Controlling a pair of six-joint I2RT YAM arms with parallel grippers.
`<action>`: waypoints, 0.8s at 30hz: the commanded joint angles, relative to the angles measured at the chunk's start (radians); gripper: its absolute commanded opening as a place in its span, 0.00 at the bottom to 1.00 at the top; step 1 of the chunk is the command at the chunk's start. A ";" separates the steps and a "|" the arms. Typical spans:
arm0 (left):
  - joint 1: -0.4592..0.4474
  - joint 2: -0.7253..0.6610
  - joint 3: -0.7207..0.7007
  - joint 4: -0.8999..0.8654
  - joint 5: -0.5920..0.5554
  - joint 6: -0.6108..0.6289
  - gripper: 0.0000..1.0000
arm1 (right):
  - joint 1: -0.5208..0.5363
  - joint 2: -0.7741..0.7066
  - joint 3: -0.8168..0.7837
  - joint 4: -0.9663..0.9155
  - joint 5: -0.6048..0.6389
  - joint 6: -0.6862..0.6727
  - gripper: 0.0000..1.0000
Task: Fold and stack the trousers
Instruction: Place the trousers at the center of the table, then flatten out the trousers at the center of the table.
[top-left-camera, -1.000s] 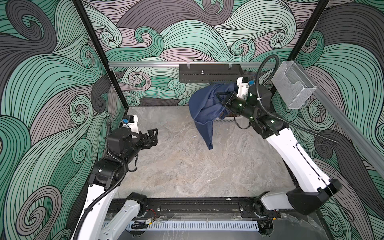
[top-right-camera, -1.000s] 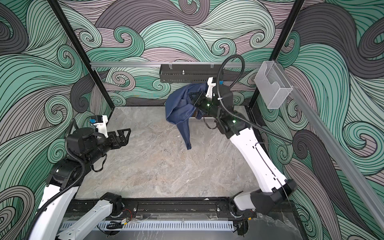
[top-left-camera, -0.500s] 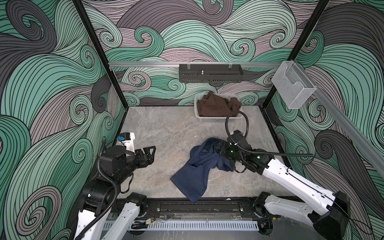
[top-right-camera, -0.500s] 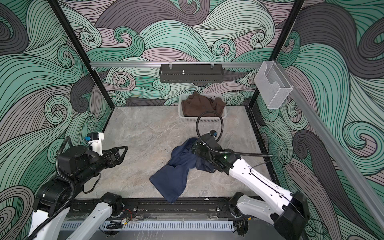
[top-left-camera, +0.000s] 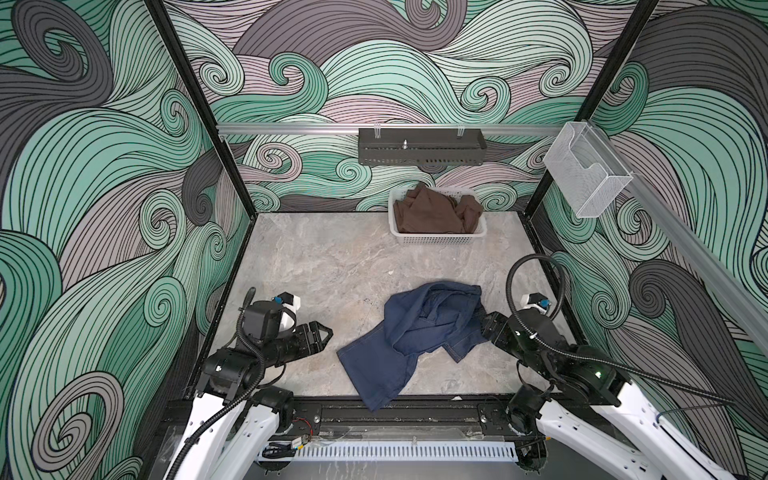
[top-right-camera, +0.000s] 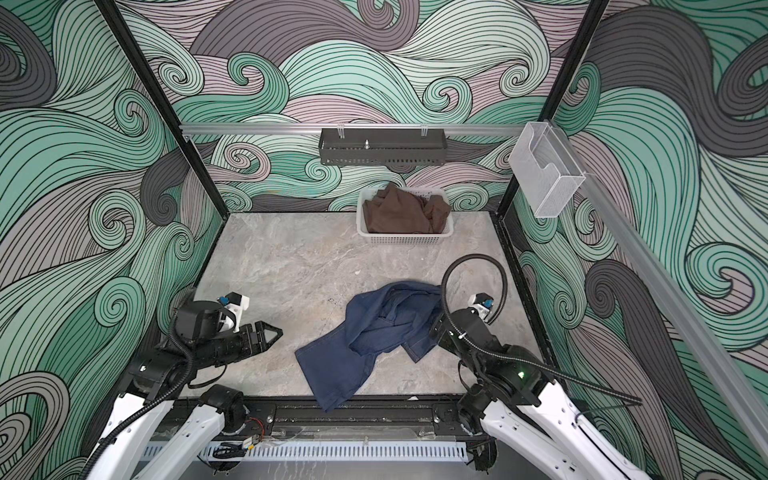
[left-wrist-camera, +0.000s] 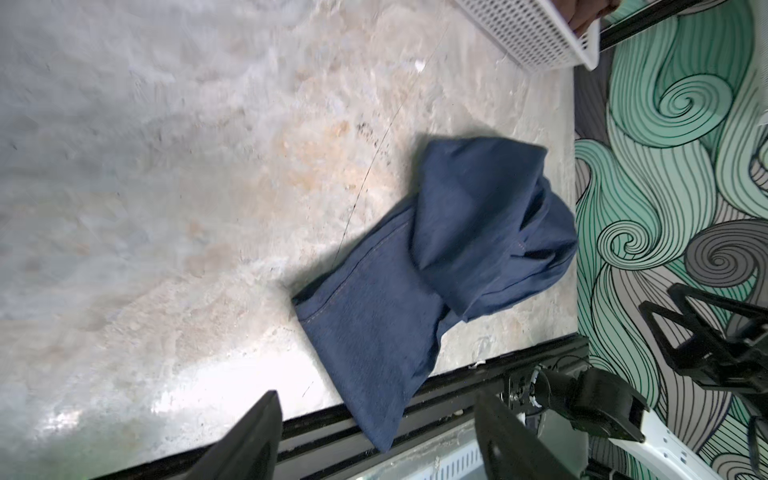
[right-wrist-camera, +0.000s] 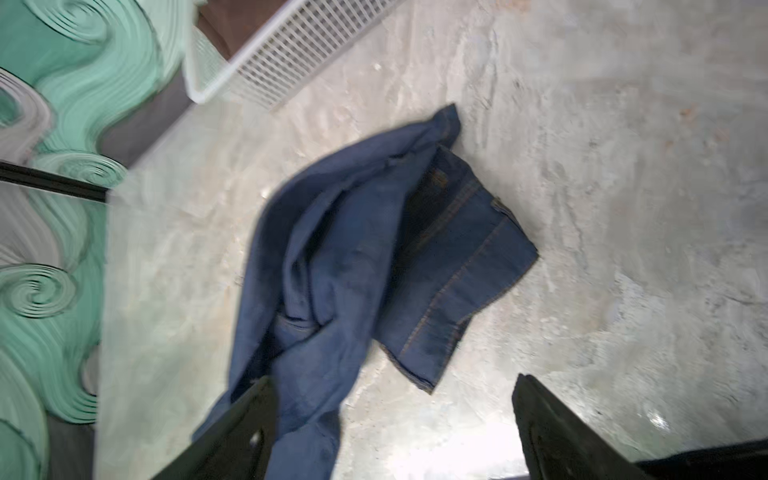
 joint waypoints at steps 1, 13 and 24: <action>-0.020 -0.028 -0.081 0.015 0.043 -0.075 0.73 | 0.003 -0.015 -0.058 -0.017 -0.018 0.020 0.86; -0.082 0.099 -0.099 0.060 -0.030 -0.166 0.73 | 0.002 0.000 -0.141 0.095 -0.086 0.045 0.85; -0.396 0.381 -0.240 0.397 -0.260 -0.362 0.79 | 0.000 0.005 -0.175 0.135 -0.104 0.053 0.86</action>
